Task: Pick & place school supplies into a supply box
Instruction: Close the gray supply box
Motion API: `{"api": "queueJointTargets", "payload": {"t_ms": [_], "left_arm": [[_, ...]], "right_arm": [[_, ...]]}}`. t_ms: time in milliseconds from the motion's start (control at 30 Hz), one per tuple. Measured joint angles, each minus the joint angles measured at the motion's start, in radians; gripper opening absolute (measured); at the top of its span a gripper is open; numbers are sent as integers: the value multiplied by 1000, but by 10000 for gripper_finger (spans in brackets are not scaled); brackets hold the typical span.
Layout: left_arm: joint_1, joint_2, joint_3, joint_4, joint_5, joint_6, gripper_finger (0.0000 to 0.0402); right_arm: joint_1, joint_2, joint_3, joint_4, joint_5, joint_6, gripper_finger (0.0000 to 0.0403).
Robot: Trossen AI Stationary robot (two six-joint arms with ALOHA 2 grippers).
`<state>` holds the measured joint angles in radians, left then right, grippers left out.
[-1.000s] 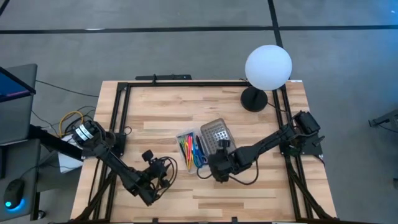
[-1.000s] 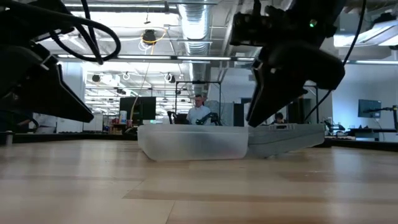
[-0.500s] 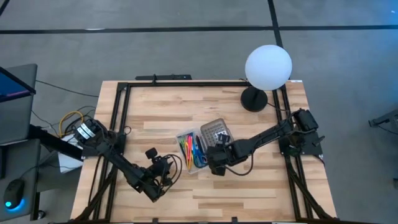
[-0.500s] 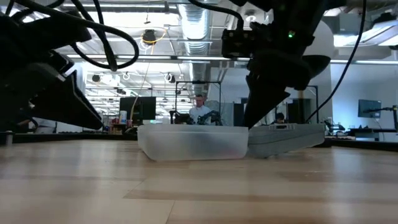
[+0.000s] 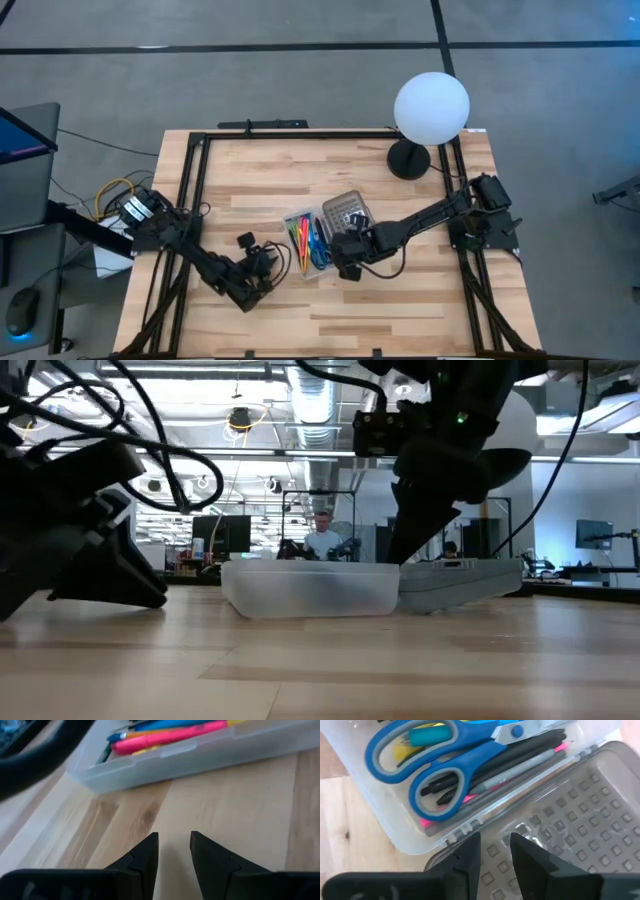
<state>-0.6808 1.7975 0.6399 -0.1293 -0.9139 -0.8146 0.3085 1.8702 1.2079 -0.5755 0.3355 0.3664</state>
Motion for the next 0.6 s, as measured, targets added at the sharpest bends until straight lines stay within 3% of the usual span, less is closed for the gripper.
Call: {"api": "queueJointTargets", "payload": {"t_ms": [233, 600], "left_arm": [[28, 0, -119, 344, 10, 150, 112], [124, -7, -135, 438, 173, 214, 112]], "right_arm": [[-20, 0, 0, 17, -49, 0, 98], [-21, 59, 6, 138, -143, -26, 98]]}}
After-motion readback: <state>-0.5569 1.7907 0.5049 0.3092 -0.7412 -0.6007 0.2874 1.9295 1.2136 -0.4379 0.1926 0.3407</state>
